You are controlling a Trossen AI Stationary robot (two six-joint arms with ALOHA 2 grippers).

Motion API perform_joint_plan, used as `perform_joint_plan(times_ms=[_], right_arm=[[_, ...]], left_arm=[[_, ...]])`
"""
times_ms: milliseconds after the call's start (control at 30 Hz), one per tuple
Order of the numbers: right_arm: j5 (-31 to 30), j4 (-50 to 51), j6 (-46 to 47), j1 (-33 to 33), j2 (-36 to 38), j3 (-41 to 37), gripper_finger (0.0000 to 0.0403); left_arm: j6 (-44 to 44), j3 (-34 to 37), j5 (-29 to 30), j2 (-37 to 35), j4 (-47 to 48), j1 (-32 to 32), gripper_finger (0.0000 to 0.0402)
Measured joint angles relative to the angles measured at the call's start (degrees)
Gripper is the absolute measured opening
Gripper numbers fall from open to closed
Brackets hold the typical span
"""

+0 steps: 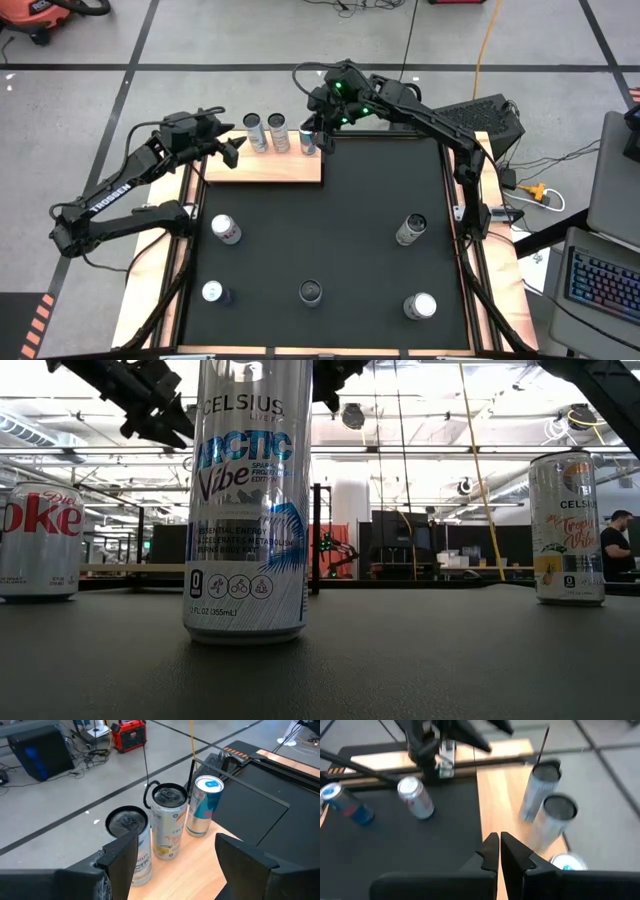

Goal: Place canned beverage on shelf
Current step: Put the top white blue soda can on the shelf

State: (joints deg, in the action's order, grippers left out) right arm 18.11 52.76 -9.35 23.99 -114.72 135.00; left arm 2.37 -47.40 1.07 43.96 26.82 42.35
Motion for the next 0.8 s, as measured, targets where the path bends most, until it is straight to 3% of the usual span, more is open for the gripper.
perform_joint_plan(times_ms=[367, 600, 800], right_arm=[[-0.01, -16.92, -3.58, 0.3, -4.17, -0.04, 0.0], [-0.25, -16.96, -3.4, 0.39, -4.26, -0.04, 0.0], [-0.24, -16.92, -1.39, 0.32, -4.26, -0.04, 0.0]], left_arm=[[-3.24, 0.0, 2.38, -0.12, 0.72, 0.0, 0.0261], [-5.75, 0.0, 2.42, -0.05, 1.85, 0.02, 0.0261], [-5.79, -0.01, 2.46, 2.1, -4.46, 0.0, 0.0261]])
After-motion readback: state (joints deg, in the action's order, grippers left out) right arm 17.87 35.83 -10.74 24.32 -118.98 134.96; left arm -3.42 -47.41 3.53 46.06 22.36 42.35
